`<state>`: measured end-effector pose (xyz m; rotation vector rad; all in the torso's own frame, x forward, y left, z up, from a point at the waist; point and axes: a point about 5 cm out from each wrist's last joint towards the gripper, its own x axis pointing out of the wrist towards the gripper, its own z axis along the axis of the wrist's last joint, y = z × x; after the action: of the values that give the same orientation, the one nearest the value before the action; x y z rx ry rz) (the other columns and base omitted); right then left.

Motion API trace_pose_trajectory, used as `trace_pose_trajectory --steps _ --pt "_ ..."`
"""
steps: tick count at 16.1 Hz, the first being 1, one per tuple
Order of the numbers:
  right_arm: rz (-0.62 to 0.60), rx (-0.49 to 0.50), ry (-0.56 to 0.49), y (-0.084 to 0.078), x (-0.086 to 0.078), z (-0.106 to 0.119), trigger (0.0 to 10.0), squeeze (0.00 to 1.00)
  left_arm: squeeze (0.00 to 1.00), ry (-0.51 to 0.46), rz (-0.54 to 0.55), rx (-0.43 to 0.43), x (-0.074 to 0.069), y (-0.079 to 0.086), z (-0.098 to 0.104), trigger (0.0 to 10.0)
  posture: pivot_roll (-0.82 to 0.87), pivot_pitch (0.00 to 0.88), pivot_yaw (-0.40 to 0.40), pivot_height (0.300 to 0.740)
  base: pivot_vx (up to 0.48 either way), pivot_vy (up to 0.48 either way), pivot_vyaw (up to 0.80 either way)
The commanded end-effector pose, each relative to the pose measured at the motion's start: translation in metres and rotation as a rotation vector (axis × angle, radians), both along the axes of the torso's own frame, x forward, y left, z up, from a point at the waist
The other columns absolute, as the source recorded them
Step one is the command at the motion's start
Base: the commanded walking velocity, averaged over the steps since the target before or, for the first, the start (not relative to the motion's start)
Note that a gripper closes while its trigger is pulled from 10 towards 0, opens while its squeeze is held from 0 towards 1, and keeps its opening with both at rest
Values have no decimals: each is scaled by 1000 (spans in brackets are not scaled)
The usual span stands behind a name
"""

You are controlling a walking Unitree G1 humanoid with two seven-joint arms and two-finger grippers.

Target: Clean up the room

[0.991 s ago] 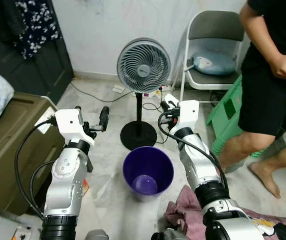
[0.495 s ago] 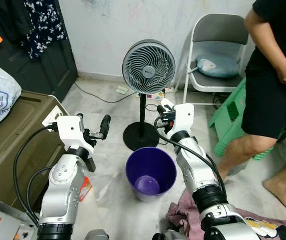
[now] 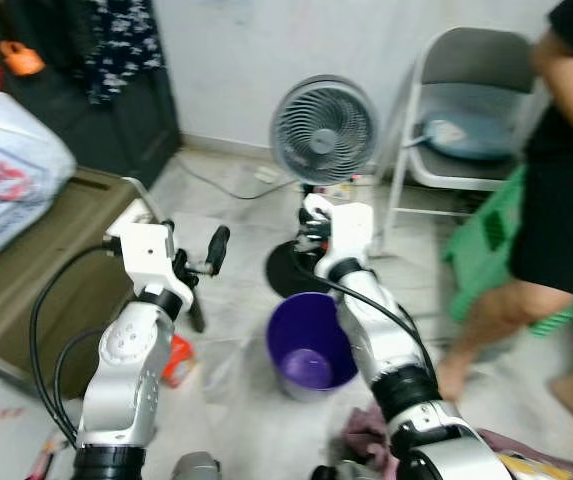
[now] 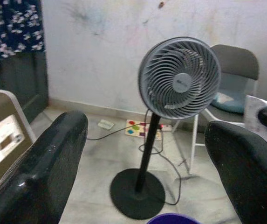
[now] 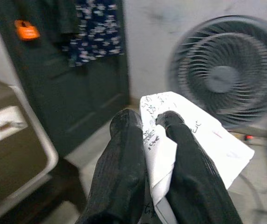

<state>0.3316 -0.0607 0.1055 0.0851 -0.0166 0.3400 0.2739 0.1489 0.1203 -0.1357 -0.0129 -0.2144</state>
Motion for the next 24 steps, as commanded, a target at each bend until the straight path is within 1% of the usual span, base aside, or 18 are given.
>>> trace_pose_trajectory --steps 1,3,5,7,10,18,22,24 --pt "-6 -11 5 -1 2 0 10000 0 0 -17 -9 5 -1 0 6 10000 66 17 -5 740 0 0 0" --pt "-12 -17 5 0 1 0 10000 0 0 -9 -19 9 -1 -1 5 10000 64 23 -3 740 0 0 0" --pt "-34 -19 11 -3 2 -2 10000 0 0 -18 -31 15 -2 -3 6 10000 66 29 -3 740 0 0 0" --pt "-41 -19 12 -6 1 -3 10000 0 0 -20 -36 14 -3 -4 7 10000 64 35 0 740 259 0 0" --pt "-39 -17 -7 -5 0 -1 10000 0 0 -11 -35 10 -3 -3 6 10000 62 40 2 740 174 0 0" --pt "-35 -8 -18 -5 2 2 10000 0 0 -12 -37 7 0 -5 6 10000 54 35 -1 740 0 0 716" --pt "-33 -2 -23 -6 2 3 10000 0 0 -17 -40 4 1 -6 7 10000 50 30 -1 740 267 0 0" --pt "-31 5 -25 -6 2 3 10000 0 0 -3 -23 -3 2 -6 5 10000 48 28 -1 740 0 0 0"
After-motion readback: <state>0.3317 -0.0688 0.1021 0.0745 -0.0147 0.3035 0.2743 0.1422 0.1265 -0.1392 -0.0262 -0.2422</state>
